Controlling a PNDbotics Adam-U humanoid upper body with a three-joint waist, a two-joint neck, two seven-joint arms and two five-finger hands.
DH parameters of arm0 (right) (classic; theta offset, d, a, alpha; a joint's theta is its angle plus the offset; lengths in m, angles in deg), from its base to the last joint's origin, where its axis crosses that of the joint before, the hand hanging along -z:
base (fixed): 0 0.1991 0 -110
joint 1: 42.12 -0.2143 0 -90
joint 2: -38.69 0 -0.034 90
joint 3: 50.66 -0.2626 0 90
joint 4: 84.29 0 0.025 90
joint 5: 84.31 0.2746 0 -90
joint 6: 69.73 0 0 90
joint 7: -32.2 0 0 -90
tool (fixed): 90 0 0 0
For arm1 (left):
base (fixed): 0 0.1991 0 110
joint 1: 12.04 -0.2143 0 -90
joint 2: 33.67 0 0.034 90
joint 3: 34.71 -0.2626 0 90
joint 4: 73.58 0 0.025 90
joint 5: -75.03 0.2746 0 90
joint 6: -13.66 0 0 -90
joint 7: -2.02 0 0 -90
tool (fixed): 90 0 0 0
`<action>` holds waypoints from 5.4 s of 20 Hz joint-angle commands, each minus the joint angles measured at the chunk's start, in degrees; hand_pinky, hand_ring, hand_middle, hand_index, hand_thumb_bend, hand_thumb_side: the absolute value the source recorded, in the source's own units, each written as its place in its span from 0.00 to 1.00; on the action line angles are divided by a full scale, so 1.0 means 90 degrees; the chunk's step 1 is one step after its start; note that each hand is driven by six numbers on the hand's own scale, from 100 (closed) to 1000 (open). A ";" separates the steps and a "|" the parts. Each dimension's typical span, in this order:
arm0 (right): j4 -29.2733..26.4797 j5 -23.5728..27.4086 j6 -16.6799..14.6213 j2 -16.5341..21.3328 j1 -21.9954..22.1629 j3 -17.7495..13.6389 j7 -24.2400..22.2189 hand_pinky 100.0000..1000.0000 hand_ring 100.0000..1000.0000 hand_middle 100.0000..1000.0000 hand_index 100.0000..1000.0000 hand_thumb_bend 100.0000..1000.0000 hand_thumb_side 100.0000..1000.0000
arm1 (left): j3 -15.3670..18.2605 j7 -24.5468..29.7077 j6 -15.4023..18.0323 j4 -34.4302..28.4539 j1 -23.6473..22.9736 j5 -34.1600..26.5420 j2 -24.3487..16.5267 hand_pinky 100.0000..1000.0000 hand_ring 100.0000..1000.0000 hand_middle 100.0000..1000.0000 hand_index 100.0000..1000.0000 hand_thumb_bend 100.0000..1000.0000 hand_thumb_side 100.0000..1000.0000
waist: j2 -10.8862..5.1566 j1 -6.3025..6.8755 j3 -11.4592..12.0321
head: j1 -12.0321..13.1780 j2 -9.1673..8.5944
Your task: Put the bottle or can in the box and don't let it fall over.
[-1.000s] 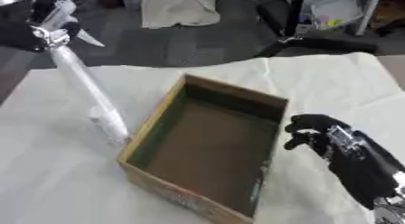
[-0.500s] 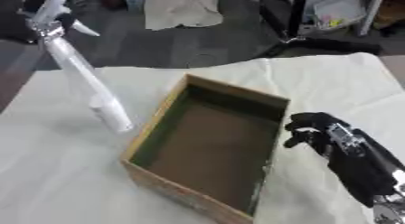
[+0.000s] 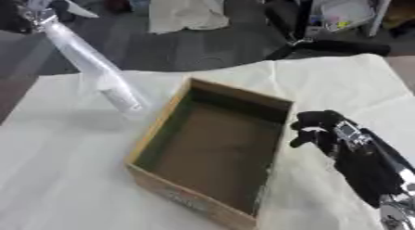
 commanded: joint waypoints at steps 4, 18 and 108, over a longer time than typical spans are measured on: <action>-0.0106 0.0063 0.0018 0.0043 -0.0032 -0.0039 0.0040 0.96 0.59 0.65 0.75 0.00 0.77 | 0.0090 -0.0135 -0.0002 -0.0188 0.0310 0.0039 -0.0182 0.57 0.25 0.47 0.40 0.00 0.11 | -0.0277 -0.0001 0.0032 | -0.0124 0.0148; -0.0091 0.0129 0.0066 -0.0005 -0.0012 -0.0036 0.0085 0.96 0.59 0.65 0.75 0.00 0.73 | 0.0045 -0.0334 -0.0086 -0.0402 0.0484 -0.0295 -0.0144 0.56 0.23 0.46 0.37 0.00 0.07 | -0.0512 0.0067 0.0095 | -0.0307 0.0647; -0.0119 0.0355 0.0276 -0.0380 -0.0225 0.0081 0.0122 0.97 0.59 0.65 0.74 0.00 0.78 | -0.2055 -0.0514 -0.0716 -0.1711 -0.0193 -0.0403 0.0668 0.86 0.61 0.74 0.74 0.17 0.48 | -0.0526 0.0039 -0.0539 | -0.0161 0.0909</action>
